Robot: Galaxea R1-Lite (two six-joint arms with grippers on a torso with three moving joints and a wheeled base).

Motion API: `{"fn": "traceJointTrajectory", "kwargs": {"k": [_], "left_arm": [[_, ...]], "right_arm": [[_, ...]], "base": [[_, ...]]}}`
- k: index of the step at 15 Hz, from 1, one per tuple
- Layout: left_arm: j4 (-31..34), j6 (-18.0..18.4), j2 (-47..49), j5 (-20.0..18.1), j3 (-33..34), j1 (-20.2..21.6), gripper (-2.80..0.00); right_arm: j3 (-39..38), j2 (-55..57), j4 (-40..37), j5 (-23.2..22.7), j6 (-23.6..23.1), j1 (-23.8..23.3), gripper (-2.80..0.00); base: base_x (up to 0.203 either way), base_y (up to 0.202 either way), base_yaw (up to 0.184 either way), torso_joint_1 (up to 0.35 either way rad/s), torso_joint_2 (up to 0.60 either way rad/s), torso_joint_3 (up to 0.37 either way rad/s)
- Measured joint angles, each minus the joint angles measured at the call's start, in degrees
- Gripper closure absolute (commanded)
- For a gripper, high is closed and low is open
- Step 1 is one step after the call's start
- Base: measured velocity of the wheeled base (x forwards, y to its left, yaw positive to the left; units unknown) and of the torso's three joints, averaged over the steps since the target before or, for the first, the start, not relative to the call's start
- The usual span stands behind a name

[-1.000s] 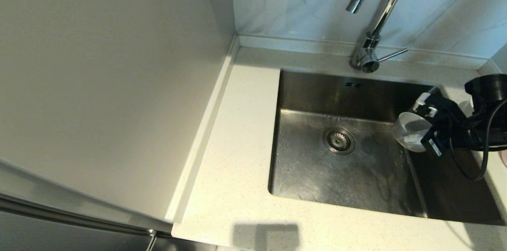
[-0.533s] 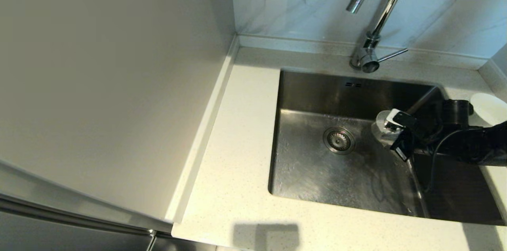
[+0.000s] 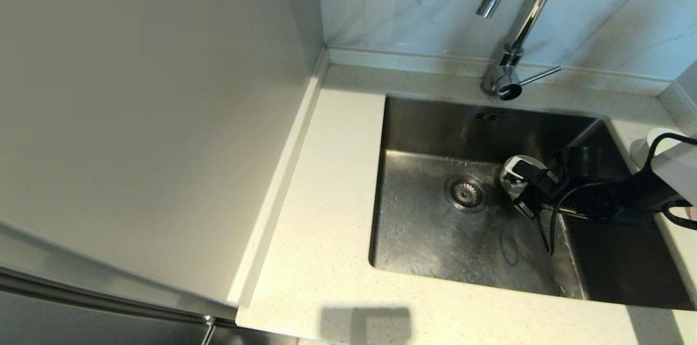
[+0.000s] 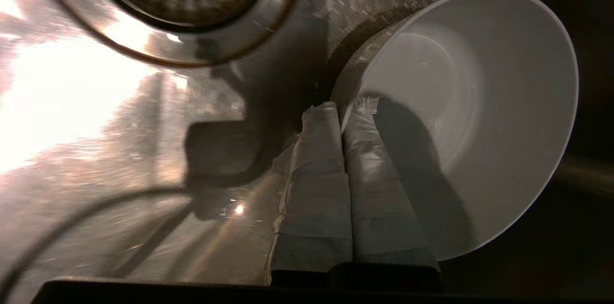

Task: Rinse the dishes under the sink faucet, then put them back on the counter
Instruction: Put a bowl into the sink

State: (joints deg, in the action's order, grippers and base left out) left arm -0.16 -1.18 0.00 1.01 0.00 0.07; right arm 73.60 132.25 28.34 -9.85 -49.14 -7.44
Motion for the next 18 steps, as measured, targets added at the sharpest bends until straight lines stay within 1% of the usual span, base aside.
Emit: {"fn": "traceJointTrajectory", "kwargs": {"k": [1,2,5,6,13,16,18], "left_arm": [[-0.02,0.0,0.0,-0.03,0.0,0.0,0.0],[-0.02,-0.02,0.0,0.0,0.0,0.0,0.0],[0.0,-0.01,0.0,0.0,0.0,0.0,0.0],[0.0,-0.01,0.0,0.01,0.0,0.0,0.0],[0.0,0.0,0.0,0.02,0.0,0.0,0.0],[0.0,0.0,0.0,0.0,0.0,0.0,0.0],[0.0,-0.02,0.0,0.0,0.0,0.0,0.0]], "right_arm": [[0.68,0.69,0.26,1.33,0.02,0.0,0.0],[1.0,1.06,0.27,1.69,0.02,0.06,0.0],[1.29,1.1,0.31,1.8,-0.02,0.16,0.0],[1.29,0.96,0.32,1.86,0.11,0.16,-2.8],[0.08,-2.06,-0.01,1.83,1.53,0.33,-2.8],[-2.37,-9.24,-1.57,1.62,4.78,0.2,-2.8],[-3.48,-17.87,-6.29,1.5,7.37,-0.82,-2.8]], "base": [[0.0,0.0,0.0,0.0,0.0,0.0],[0.0,0.0,0.0,0.0,0.0,0.0],[0.0,0.0,0.0,0.0,0.0,0.0],[0.0,0.0,0.0,0.0,0.0,0.0],[0.0,0.0,0.0,0.0,0.0,0.0],[0.0,0.0,0.0,0.0,0.0,0.0],[0.0,0.0,0.0,0.0,0.0,0.0]]}}
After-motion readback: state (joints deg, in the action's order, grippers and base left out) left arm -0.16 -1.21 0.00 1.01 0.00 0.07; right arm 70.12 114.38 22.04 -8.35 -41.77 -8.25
